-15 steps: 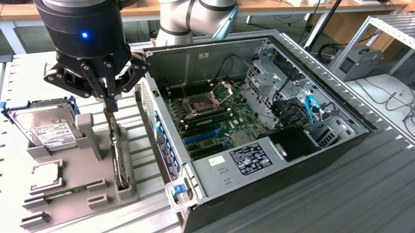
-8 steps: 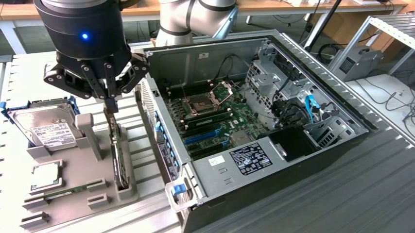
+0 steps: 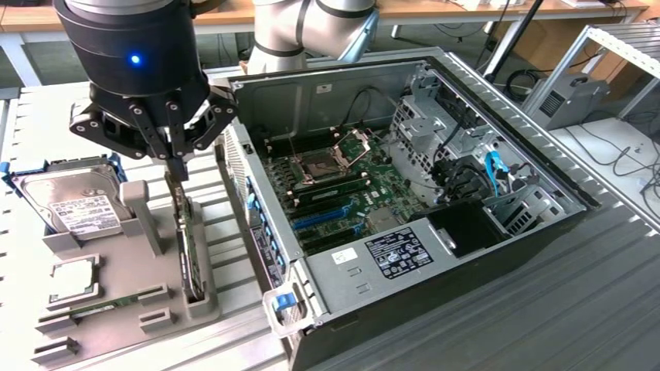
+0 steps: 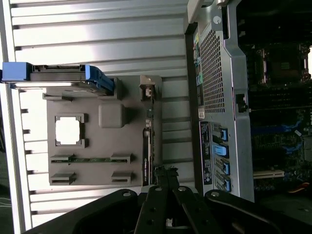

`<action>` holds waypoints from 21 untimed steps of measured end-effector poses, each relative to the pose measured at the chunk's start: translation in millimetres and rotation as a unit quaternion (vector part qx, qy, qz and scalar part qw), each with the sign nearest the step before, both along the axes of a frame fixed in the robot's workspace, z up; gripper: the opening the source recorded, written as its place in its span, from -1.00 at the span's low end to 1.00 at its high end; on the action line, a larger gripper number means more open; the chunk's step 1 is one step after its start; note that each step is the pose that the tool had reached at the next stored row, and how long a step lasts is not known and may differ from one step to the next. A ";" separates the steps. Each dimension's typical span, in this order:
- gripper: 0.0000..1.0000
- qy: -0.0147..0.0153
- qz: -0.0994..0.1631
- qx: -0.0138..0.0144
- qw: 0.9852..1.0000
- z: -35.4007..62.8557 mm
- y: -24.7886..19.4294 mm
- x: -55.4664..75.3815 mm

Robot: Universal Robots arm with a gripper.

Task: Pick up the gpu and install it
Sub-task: 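Reach for the gpu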

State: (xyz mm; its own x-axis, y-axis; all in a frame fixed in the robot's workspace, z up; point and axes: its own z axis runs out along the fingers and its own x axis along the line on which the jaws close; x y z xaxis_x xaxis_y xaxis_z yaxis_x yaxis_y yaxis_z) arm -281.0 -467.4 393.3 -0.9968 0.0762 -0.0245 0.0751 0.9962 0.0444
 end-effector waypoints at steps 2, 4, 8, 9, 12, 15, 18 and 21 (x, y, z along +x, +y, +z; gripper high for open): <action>-0.79 0.000 0.000 0.000 1.000 0.0 -0.9 0.0; -0.79 0.000 0.000 0.000 1.000 0.0 -1.5 0.0; -0.79 0.000 0.000 0.000 1.000 0.0 -2.5 0.0; -0.79 0.000 0.000 0.000 1.000 0.0 -2.8 0.0; -0.79 0.000 0.000 0.000 1.000 -0.1 -3.4 0.0; -0.79 0.000 0.000 0.000 1.000 0.0 -3.6 -0.3; -0.79 0.000 0.000 0.000 1.000 -0.1 -3.7 -0.8; -0.79 0.000 0.000 0.000 1.000 -0.1 -5.1 -0.7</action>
State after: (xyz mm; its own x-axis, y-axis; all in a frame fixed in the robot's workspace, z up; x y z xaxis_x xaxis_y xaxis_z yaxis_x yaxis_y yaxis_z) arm -281.8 -472.5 393.2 -0.9968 0.0762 -0.0244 0.0750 0.9962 0.0443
